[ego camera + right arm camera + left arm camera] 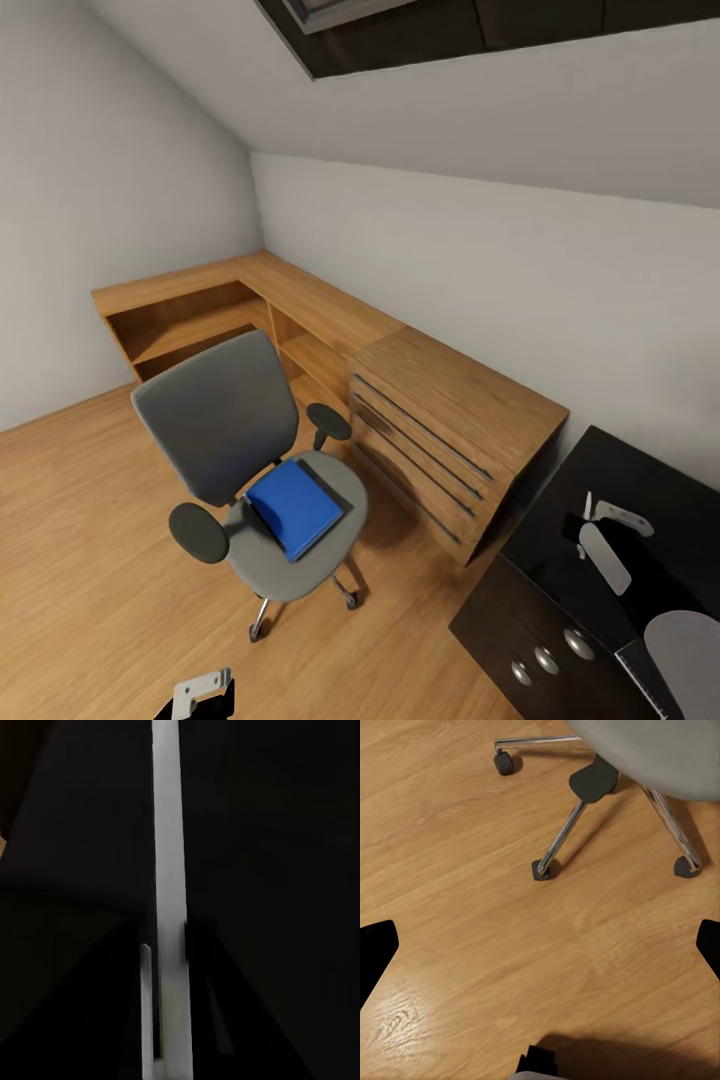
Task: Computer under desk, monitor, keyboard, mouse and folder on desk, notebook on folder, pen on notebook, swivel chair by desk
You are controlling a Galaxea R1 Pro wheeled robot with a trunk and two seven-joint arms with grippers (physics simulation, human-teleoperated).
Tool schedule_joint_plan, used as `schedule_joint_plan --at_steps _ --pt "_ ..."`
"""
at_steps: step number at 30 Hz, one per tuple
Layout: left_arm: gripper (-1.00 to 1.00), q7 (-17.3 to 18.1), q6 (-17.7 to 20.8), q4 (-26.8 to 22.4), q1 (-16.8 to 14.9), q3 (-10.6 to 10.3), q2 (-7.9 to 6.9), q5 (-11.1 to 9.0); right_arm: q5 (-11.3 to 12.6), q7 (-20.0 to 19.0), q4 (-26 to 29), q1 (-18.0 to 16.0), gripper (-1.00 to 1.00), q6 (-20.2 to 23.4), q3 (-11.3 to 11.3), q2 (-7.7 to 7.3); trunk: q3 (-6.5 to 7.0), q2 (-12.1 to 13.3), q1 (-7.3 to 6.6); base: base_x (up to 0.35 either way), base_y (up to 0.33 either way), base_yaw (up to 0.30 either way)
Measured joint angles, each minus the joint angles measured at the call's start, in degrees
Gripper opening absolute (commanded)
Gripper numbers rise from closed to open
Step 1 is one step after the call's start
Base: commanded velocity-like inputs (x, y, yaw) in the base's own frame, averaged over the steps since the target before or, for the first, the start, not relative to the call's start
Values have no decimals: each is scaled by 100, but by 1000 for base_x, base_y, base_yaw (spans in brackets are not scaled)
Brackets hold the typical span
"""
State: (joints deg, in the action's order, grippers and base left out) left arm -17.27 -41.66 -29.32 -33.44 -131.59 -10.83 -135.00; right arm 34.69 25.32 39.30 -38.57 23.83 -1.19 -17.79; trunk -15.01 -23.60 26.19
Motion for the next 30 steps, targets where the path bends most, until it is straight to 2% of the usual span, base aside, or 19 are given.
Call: schedule_joint_plan --at_steps 6,16,30 --pt "100 0 -1 0 0 0 2 0 -3 -86 -317 -95 -100 -168 -1 -1 0 0 0 0 0 0" --pt "100 3 -28 0 0 0 2 0 -137 -120 -744 -234 -100 -302 -6 4 0 0 0 0 0 0" --pt "100 12 -48 0 0 -1 36 0 -150 -139 -754 -245 -100 -300 -31 21 0 0 0 0 0 0"
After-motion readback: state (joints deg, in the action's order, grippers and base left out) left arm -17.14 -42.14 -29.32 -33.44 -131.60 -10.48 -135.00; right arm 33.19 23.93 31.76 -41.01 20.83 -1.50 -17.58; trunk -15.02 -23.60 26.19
